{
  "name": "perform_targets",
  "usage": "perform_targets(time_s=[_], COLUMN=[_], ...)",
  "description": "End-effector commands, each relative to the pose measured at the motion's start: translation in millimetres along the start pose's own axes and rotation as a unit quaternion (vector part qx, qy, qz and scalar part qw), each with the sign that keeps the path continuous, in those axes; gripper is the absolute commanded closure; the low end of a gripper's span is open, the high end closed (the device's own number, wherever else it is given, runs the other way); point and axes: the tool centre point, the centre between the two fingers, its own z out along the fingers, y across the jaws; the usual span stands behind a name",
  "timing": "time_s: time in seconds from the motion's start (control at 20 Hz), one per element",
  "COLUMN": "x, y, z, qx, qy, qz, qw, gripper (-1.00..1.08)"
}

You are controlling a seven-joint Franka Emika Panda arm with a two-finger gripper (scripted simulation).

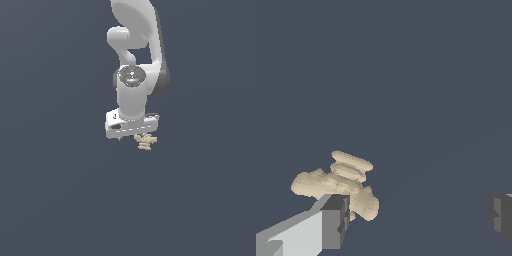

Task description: Pick up the object and move it to a goal position.

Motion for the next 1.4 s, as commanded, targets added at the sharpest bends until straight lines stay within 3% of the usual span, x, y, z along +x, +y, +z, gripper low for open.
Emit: perform_targets(time_s=[0.0,0.3,0.65,1.0,1.35], x=[-2,-8,-16,-25,-34], y=[-3,-15,-30,-47,-64], z=[4,17,32,47,60], qx=[-0.002,-0.007,-0.011,-0.014,-0.016], qy=[0.0,0.0,0.0,0.0,0.002], qz=[-0.029,-0.12,-0.235,-0.348,-0.456], qw=[0.9996,0.9928,0.972,0.9374,0.8899], gripper=[-0.92,-0.92,-0.92,-0.92,-0.92])
